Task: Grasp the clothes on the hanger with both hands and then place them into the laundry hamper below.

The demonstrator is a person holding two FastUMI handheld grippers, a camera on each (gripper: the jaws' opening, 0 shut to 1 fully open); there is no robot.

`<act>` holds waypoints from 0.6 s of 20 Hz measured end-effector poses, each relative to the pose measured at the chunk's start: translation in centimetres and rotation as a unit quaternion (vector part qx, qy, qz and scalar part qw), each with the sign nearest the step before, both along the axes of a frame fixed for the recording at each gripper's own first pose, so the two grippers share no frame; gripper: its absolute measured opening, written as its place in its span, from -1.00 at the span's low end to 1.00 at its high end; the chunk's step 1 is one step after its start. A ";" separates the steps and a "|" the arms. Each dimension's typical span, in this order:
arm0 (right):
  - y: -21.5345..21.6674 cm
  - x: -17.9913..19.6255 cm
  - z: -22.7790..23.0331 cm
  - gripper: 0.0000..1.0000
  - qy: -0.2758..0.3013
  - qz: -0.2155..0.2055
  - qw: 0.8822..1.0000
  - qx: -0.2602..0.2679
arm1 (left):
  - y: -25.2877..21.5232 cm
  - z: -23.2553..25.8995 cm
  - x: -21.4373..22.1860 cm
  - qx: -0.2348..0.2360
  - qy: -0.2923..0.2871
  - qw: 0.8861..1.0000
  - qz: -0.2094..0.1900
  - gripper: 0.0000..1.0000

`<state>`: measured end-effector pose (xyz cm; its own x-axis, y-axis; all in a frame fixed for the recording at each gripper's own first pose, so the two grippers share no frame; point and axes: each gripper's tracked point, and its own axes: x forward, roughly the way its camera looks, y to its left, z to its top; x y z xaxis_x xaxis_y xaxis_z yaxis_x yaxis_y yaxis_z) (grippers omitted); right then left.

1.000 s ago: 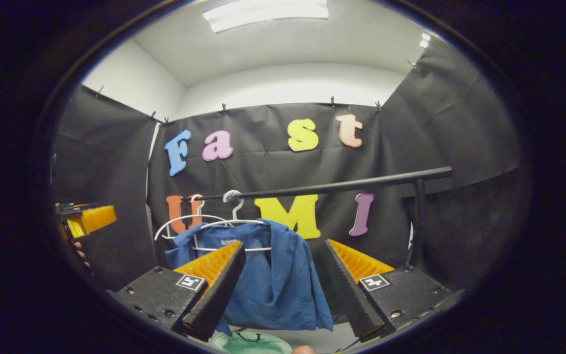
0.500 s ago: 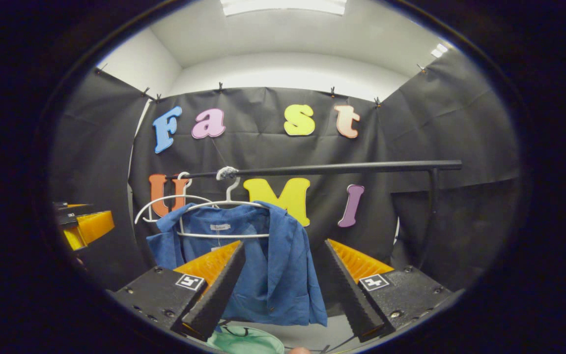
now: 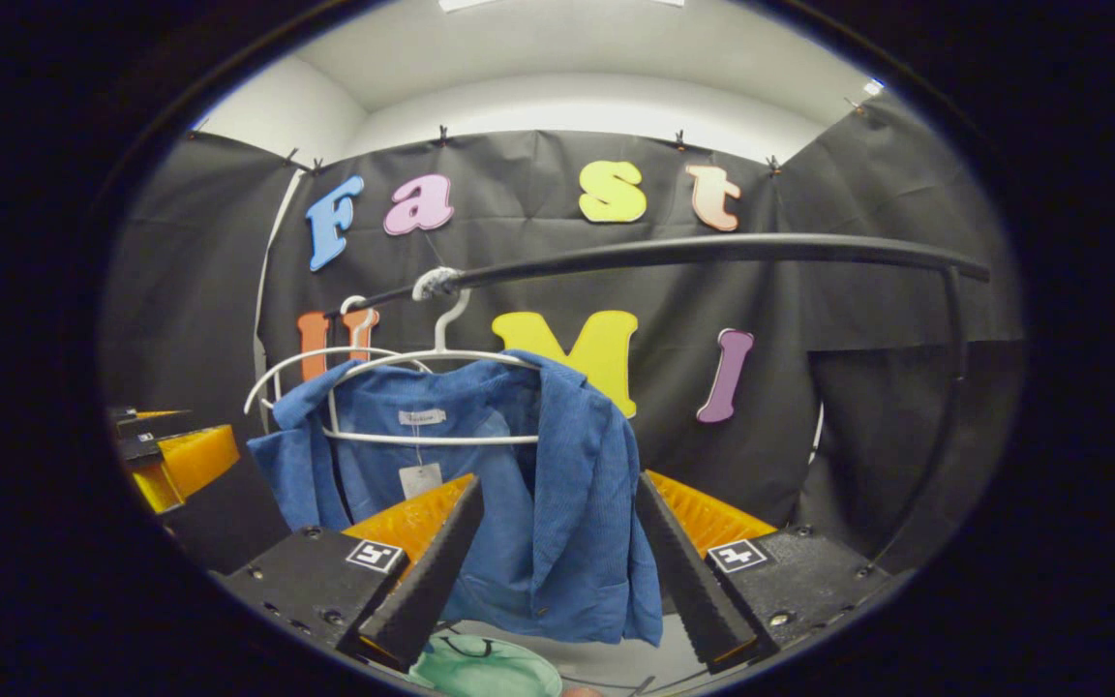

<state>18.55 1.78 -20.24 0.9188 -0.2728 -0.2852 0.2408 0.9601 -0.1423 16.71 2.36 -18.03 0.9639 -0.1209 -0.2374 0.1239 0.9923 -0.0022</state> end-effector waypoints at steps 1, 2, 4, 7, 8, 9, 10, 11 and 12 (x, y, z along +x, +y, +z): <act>-0.4 0.7 -0.6 1.00 0.007 -0.002 1.000 0.000 | -0.1 -0.9 0.5 0.000 0.011 1.000 0.004 1.00; -0.8 1.4 -1.2 1.00 0.013 -0.003 1.000 0.001 | -0.1 -1.7 0.9 0.000 0.021 1.000 0.009 0.93; -1.7 2.7 -2.4 1.00 0.024 -0.007 1.000 0.004 | -0.1 -3.4 1.9 -0.001 0.041 0.999 0.018 0.98; -2.9 4.6 -4.0 0.98 0.037 -0.017 0.999 0.005 | 0.0 -5.3 3.6 0.001 0.059 0.998 0.027 1.00; -3.2 5.2 -4.4 0.99 0.040 -0.017 0.999 0.006 | 0.3 -5.8 4.1 0.004 0.063 0.997 0.033 0.93; -3.3 5.8 -4.8 0.96 0.044 -0.019 0.999 0.006 | 0.5 -6.3 4.5 0.004 0.068 0.997 0.037 0.93; -3.4 6.5 -5.3 0.96 0.046 -0.018 0.999 0.006 | 0.5 -6.6 4.8 0.001 0.072 0.997 0.041 1.00; -3.6 7.0 -5.6 0.96 0.049 -0.021 0.999 0.004 | 0.4 -7.1 5.0 -0.003 0.078 0.996 0.043 0.83; -3.8 7.4 -6.0 0.96 0.051 -0.024 0.998 0.003 | 0.3 -7.5 5.4 -0.006 0.082 0.996 0.044 0.93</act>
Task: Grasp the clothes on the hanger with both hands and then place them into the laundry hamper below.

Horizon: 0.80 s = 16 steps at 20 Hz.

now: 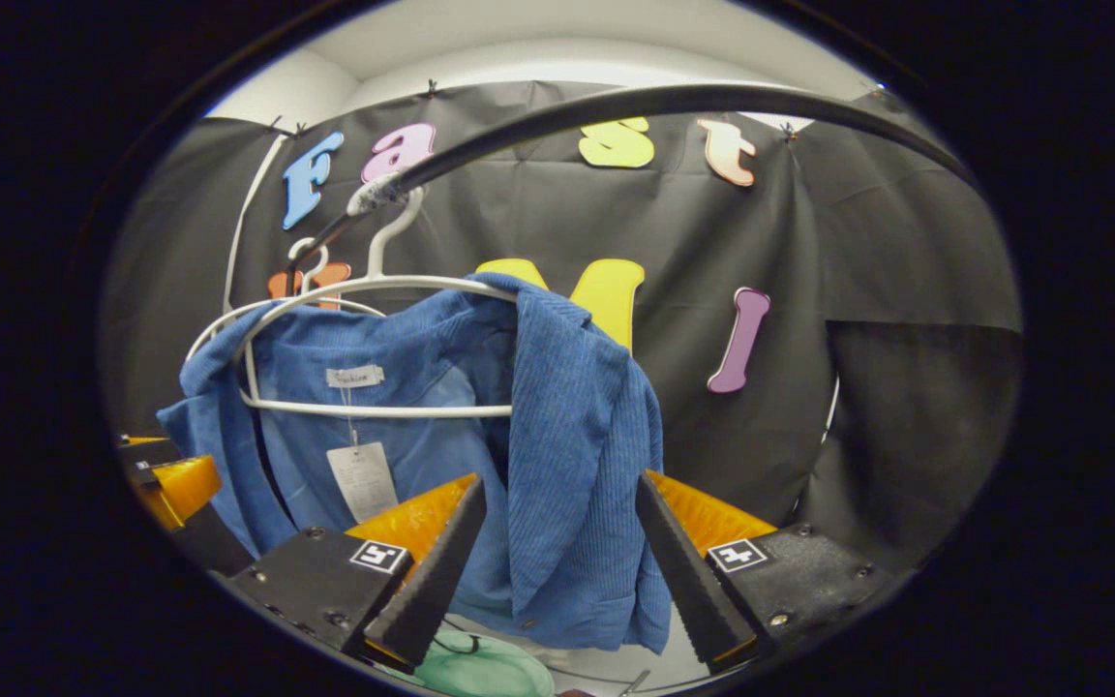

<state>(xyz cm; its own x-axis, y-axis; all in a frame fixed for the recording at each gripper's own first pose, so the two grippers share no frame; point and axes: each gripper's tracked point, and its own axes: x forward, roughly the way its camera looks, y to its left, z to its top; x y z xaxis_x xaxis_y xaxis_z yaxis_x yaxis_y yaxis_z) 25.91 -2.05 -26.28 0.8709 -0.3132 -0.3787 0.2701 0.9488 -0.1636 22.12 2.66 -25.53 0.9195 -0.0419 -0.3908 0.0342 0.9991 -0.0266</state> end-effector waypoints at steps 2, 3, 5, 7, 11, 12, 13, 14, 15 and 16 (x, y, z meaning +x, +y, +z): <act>-0.6 0.8 -0.7 0.94 0.005 -0.010 1.000 -0.003 | 0.0 -0.7 0.7 0.004 0.005 1.000 0.004 1.00; -0.8 1.2 -1.1 0.94 0.008 -0.014 1.000 -0.002 | 0.0 -1.0 1.1 0.006 0.006 1.000 0.007 1.00; -1.1 1.9 -1.8 0.91 0.010 -0.019 1.000 -0.003 | 0.0 -1.8 1.7 0.006 0.011 1.000 0.015 0.83; -1.9 2.5 -2.3 0.85 0.011 -0.028 1.000 -0.007 | 0.0 -2.8 2.3 0.000 0.022 0.999 0.024 1.00; -2.7 3.5 -2.7 0.66 0.013 -0.028 0.999 -0.009 | 0.3 -4.4 3.2 -0.003 0.041 0.998 0.039 0.92; -2.8 3.7 -2.7 0.57 0.013 -0.027 0.999 -0.013 | 0.4 -4.7 3.3 -0.002 0.046 0.998 0.043 0.79; -2.8 3.9 -2.6 0.53 0.014 -0.021 1.000 -0.013 | 0.6 -4.9 3.4 0.001 0.052 0.997 0.049 0.73; -2.8 3.9 -2.7 0.48 0.015 -0.017 1.000 -0.017 | 1.0 -5.1 3.4 0.005 0.055 0.997 0.056 0.63; -3.1 4.0 -2.7 0.46 0.015 -0.017 0.999 -0.023 | 1.1 -5.1 3.6 0.003 0.056 0.997 0.058 0.45; -3.5 4.0 -2.7 0.36 0.014 -0.020 0.999 -0.030 | 1.0 -5.0 3.6 0.001 0.057 0.997 0.057 0.27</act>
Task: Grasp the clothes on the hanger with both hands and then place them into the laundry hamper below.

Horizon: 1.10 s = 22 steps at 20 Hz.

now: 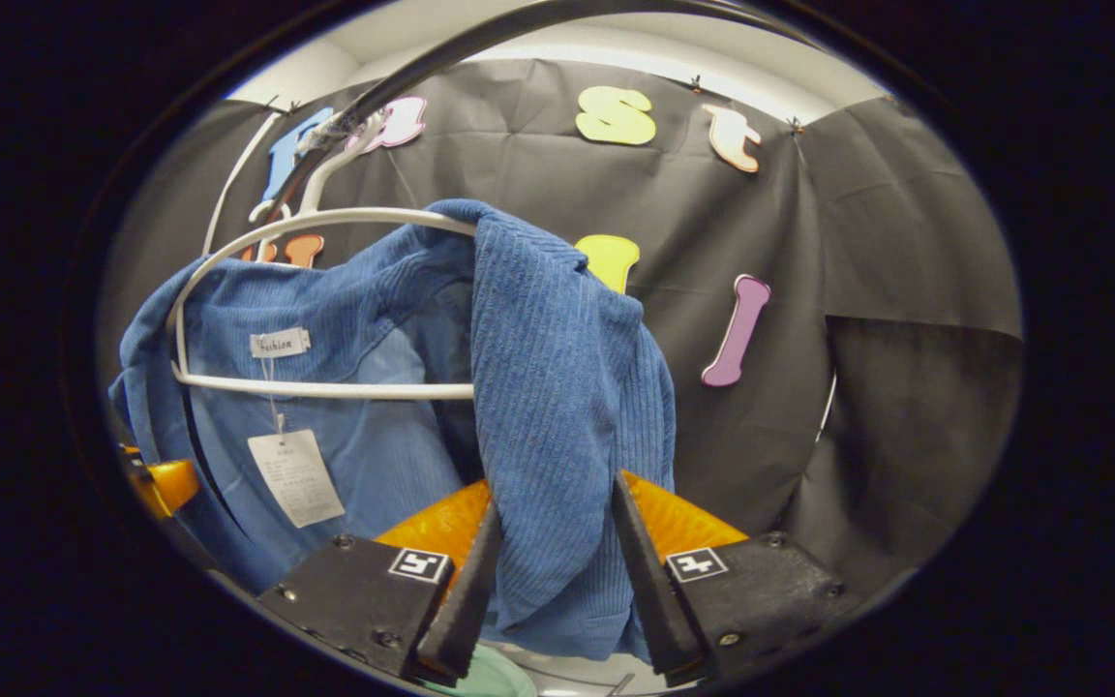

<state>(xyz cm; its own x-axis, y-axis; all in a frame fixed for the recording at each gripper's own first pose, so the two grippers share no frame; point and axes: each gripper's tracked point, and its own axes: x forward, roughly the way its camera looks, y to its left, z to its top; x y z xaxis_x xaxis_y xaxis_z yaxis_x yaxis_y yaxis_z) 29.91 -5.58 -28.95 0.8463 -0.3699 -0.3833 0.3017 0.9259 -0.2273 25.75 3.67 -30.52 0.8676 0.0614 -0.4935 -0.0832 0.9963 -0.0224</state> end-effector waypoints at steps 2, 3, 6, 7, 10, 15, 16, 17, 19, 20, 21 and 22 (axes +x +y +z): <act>-0.8 -0.3 0.3 0.14 -0.003 -0.006 1.000 -0.011 | 0.5 0.4 -0.1 0.008 -0.001 1.000 0.005 -0.17; -1.1 -0.3 0.5 0.05 -0.003 -0.009 1.000 -0.016 | 1.1 0.7 -0.1 0.015 -0.004 1.000 0.016 -0.39; -2.2 -0.9 1.1 -0.43 -0.012 -0.019 0.999 -0.042 | 0.5 1.1 -0.1 0.004 -0.008 1.000 0.001 -0.77; -2.3 -1.0 1.4 -0.54 -0.016 -0.018 0.998 -0.051 | 0.7 1.8 -0.4 0.005 -0.015 1.000 0.001 -0.90; -3.0 -1.5 2.3 -0.72 -0.027 -0.015 0.997 -0.074 | 1.4 3.8 -0.4 0.020 -0.040 0.999 0.003 -0.89; -4.6 -1.9 4.8 -0.80 -0.051 -0.038 0.993 -0.099 | 3.9 7.4 -0.1 0.060 -0.068 0.996 0.011 -0.89; -4.9 -1.9 5.4 -0.80 -0.055 -0.041 0.992 -0.104 | 4.5 8.0 0.1 0.063 -0.070 0.995 0.015 -0.89; -5.1 -1.8 5.9 -0.80 -0.059 -0.042 0.991 -0.109 | 5.1 8.6 0.2 0.068 -0.073 0.995 0.020 -0.89; -5.5 -1.7 6.6 -0.80 -0.061 -0.045 0.990 -0.116 | 6.6 9.8 0.6 0.081 -0.081 0.993 0.026 -0.89; -5.7 -1.5 6.9 -0.80 -0.063 -0.046 0.990 -0.121 | 7.2 10.4 0.8 0.088 -0.082 0.992 0.027 -0.89; -5.8 -1.3 7.3 -0.80 -0.066 -0.047 0.988 -0.128 | 7.6 10.8 1.1 0.092 -0.083 0.992 0.027 -0.81; -6.1 -1.0 7.8 -0.80 -0.067 -0.048 0.987 -0.136 | 7.8 11.1 1.4 0.095 -0.083 0.992 0.025 -0.81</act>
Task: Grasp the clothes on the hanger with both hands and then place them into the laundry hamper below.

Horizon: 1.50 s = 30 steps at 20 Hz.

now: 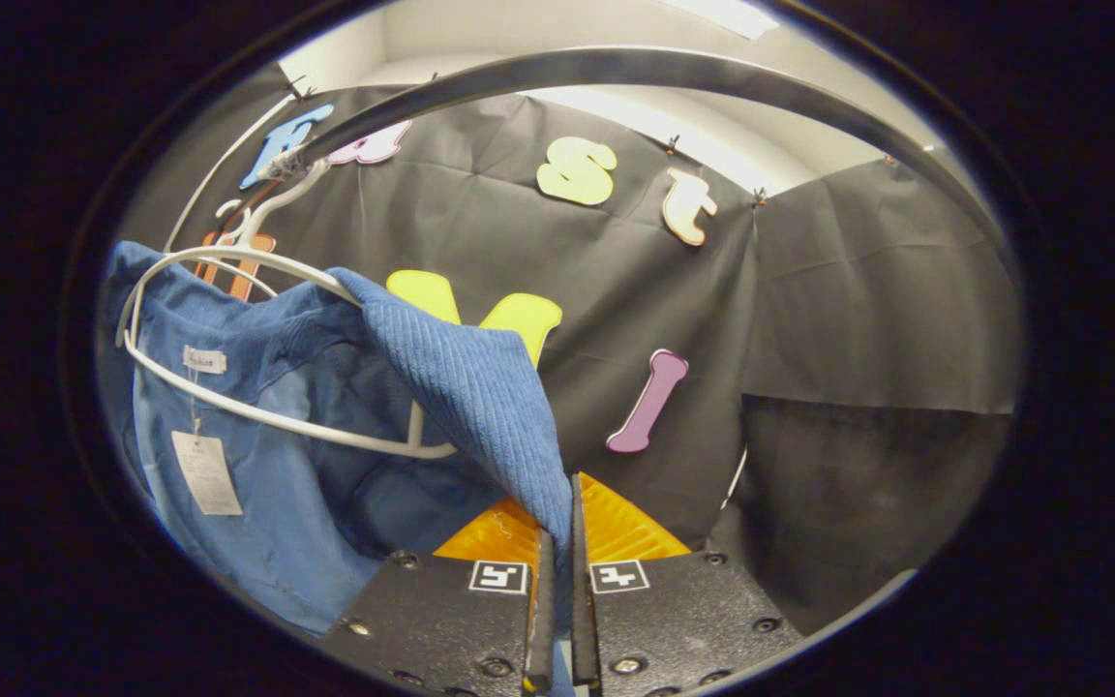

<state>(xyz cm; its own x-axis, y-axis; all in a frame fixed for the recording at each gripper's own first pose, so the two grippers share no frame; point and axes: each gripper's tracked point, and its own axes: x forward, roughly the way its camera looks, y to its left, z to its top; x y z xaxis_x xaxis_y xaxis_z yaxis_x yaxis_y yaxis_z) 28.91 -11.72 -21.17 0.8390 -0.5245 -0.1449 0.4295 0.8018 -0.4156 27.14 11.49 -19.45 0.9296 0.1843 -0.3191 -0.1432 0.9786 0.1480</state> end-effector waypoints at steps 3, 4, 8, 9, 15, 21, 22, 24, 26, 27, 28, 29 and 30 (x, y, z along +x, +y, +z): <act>-0.9 0.9 1.1 -0.80 -0.007 -0.004 1.000 -0.024 | 0.9 0.3 0.9 0.017 0.002 1.000 -0.003 -0.81; -1.2 0.7 1.5 -0.80 -0.008 -0.002 0.999 -0.034 | 1.2 0.6 1.2 0.026 0.001 1.000 -0.006 -0.81; -2.3 0.1 2.1 -0.79 -0.005 0.001 0.998 -0.063 | 2.4 1.0 3.1 0.046 -0.001 0.999 -0.017 -0.81; -2.7 0.2 2.0 -0.79 -0.001 0.002 0.998 -0.069 | 2.8 1.1 3.5 0.049 0.000 0.999 -0.021 -0.81; -4.3 2.0 0.8 -0.79 0.020 0.001 0.995 -0.094 | 3.5 0.3 5.9 0.059 0.002 0.997 -0.055 -0.89; -4.2 2.4 -2.0 -0.80 0.048 0.013 0.992 -0.116 | 3.5 -2.0 7.1 0.035 0.015 0.997 -0.071 -0.81; -4.4 2.3 -2.8 -0.78 0.060 0.014 0.992 -0.110 | 3.5 -2.5 7.0 0.031 0.018 0.997 -0.072 -0.81; -4.4 1.9 -4.3 -0.80 0.074 0.009 0.994 -0.086 | 3.3 -3.5 7.1 0.027 0.026 0.997 -0.073 -0.81; -4.8 1.3 -5.0 -0.77 0.081 0.002 0.994 -0.073 | 3.3 -4.3 6.8 0.027 0.031 0.996 -0.076 -0.89; -4.9 1.1 -5.2 -0.78 0.085 0.001 0.994 -0.070 | 3.4 -4.5 6.2 0.029 0.033 0.996 -0.077 -0.89; -4.9 1.0 -5.5 -0.80 0.088 0.000 0.994 -0.067 | 3.4 -4.7 5.9 0.029 0.035 0.996 -0.078 -0.89; -4.9 0.8 -6.0 -0.80 0.092 0.000 0.994 -0.063 | 3.3 -4.9 5.8 0.030 0.037 0.996 -0.078 -0.89; -4.8 0.3 -6.5 -0.80 0.097 -0.001 0.994 -0.058 | 3.2 -5.3 5.6 0.029 0.040 0.996 -0.078 -0.89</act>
<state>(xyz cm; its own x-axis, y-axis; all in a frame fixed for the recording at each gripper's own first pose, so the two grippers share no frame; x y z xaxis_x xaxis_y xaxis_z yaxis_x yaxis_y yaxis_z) 29.26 -16.50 -27.71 0.8003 -0.5488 -0.2416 0.3338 0.7425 -0.5807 32.72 14.64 -24.72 0.9207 0.0606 -0.3856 0.0233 0.9776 0.2093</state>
